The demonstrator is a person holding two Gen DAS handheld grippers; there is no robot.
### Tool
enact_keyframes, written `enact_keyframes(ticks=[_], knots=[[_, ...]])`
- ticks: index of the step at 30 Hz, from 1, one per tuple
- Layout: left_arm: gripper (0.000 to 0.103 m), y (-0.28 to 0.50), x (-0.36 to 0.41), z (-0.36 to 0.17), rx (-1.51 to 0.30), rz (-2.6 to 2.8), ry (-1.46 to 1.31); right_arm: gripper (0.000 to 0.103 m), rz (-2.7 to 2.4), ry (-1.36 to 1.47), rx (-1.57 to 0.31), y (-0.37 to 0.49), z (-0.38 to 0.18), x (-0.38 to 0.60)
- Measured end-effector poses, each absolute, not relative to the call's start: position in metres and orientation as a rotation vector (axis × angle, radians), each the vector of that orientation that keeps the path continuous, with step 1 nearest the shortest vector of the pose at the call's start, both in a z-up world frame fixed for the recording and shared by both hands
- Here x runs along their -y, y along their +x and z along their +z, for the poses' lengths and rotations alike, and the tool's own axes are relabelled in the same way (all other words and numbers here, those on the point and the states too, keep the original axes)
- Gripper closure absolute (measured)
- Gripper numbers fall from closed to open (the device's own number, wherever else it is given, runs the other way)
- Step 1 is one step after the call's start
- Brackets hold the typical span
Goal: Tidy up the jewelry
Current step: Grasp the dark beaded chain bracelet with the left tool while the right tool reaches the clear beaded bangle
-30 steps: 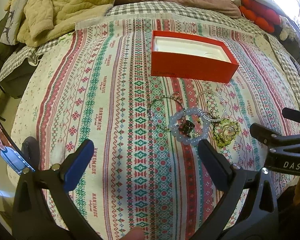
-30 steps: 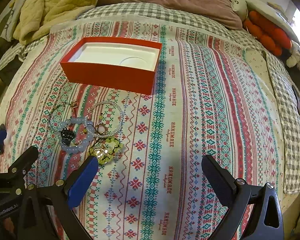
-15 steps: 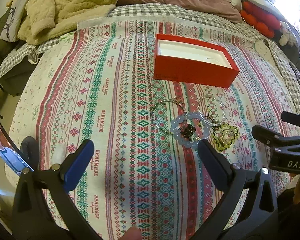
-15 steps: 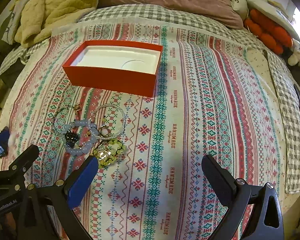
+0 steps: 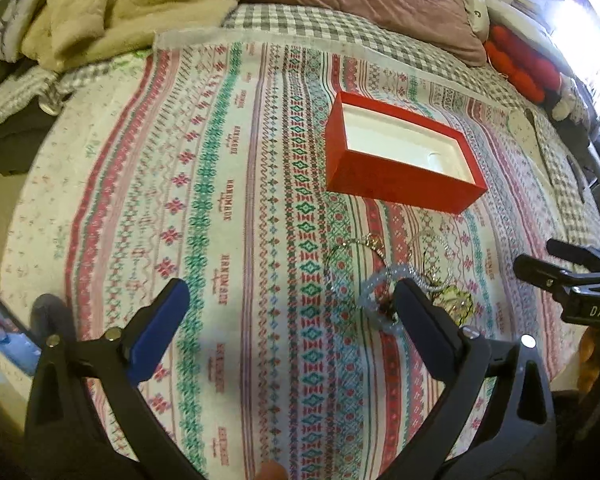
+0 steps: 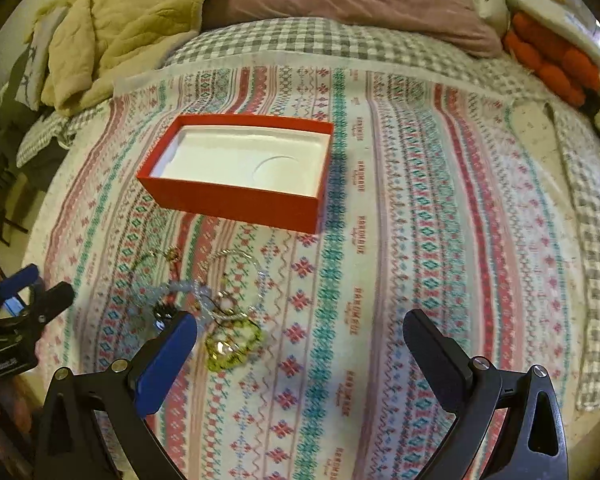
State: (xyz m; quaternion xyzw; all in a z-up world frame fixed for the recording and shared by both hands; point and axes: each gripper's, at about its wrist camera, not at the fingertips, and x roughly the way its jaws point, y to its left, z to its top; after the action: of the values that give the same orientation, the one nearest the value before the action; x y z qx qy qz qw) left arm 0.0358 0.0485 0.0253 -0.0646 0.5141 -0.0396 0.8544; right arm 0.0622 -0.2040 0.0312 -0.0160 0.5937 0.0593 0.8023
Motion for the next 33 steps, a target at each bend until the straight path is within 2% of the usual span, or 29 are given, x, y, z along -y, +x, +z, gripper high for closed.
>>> enact_keyframes(ticks=[7,9,14,17,19,21,23,25,28,31,33], knots=[[0.027,0.056,-0.041,0.007,-1.119,-0.16,-0.171,0.027,0.134,0.024,-1.363,0.085,-0.001,0.2],[0.038,0.061,-0.037,0.002,-1.136,-0.18,-0.173,0.031,0.128,0.027,-1.375,0.09,-0.009,0.199],[0.055,0.072,-0.027,-0.018,-1.199,-0.184,-0.168,0.046,0.111,0.05,-1.415,0.098,-0.027,0.197],[0.057,0.076,-0.022,-0.028,-1.227,-0.17,-0.155,0.049,0.104,0.067,-1.442,0.102,-0.039,0.195],[0.062,0.076,-0.021,-0.029,-1.224,-0.157,-0.138,0.049,0.105,0.077,-1.452,0.103,-0.044,0.193],[0.075,0.077,-0.019,-0.029,-1.218,-0.138,-0.11,0.051,0.107,0.059,-1.444,0.104,-0.046,0.188],[0.078,0.078,-0.018,-0.029,-1.218,-0.127,-0.101,0.061,0.104,0.035,-1.442,0.104,-0.048,0.182],[0.081,0.079,-0.018,-0.03,-1.215,-0.121,-0.099,0.062,0.097,0.005,-1.438,0.104,-0.05,0.177],[0.094,0.08,-0.018,-0.031,-1.205,-0.111,-0.079,0.065,0.088,-0.024,-1.425,0.104,-0.053,0.167],[0.099,0.08,-0.019,-0.031,-1.182,-0.093,-0.055,0.08,0.097,-0.047,-1.399,0.104,-0.053,0.162],[0.099,0.082,-0.024,-0.03,-1.161,-0.072,-0.045,0.083,0.102,-0.043,-1.387,0.106,-0.055,0.161]])
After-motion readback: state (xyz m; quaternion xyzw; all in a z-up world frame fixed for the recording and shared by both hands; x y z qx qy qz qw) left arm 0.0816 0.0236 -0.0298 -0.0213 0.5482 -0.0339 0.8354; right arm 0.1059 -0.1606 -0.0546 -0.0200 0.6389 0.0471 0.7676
